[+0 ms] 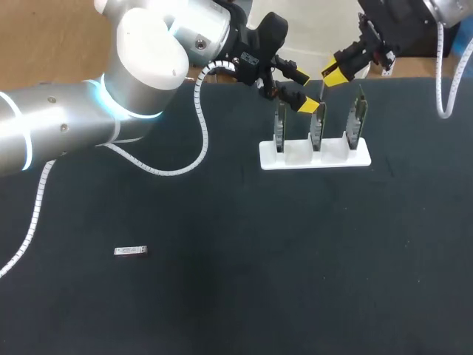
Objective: Pick up the optical module with the left hand, and insert it into the network port with the right hand.
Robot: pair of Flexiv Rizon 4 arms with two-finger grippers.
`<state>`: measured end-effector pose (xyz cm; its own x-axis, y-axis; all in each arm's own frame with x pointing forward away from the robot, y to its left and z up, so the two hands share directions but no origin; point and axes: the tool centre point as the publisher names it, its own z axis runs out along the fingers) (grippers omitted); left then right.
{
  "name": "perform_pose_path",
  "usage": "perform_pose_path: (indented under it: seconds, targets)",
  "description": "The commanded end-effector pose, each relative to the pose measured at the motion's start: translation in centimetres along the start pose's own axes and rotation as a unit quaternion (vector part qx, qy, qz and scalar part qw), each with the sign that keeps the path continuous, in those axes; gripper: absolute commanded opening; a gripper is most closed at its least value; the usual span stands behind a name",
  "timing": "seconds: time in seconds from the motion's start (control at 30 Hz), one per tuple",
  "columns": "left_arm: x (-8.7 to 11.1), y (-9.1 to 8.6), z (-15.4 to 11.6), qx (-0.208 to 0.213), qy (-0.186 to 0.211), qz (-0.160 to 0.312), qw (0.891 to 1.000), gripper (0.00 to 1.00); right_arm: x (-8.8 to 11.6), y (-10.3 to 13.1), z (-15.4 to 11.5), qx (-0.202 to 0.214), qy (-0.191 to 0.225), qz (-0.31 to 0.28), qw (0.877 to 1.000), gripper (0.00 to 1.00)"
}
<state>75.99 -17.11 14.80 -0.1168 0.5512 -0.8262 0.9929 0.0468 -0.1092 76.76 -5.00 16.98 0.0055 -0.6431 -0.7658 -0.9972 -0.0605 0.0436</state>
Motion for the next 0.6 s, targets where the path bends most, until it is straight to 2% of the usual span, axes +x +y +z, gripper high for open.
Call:
perform_pose_path:
  seconds: [0.03, 0.6]
  targets:
    - [-0.11, 0.19, 0.02, 0.002, 0.003, -0.001, 1.000, 1.00, 0.33, 0.09, 0.35, 0.001, 0.000, 0.000, 1.000, 0.00]
    - [-0.11, 0.19, 0.02, 0.002, 0.003, -0.001, 1.000, 1.00, -0.34, -0.25, -0.17, 0.008, -0.001, -0.011, 1.000, 0.00]
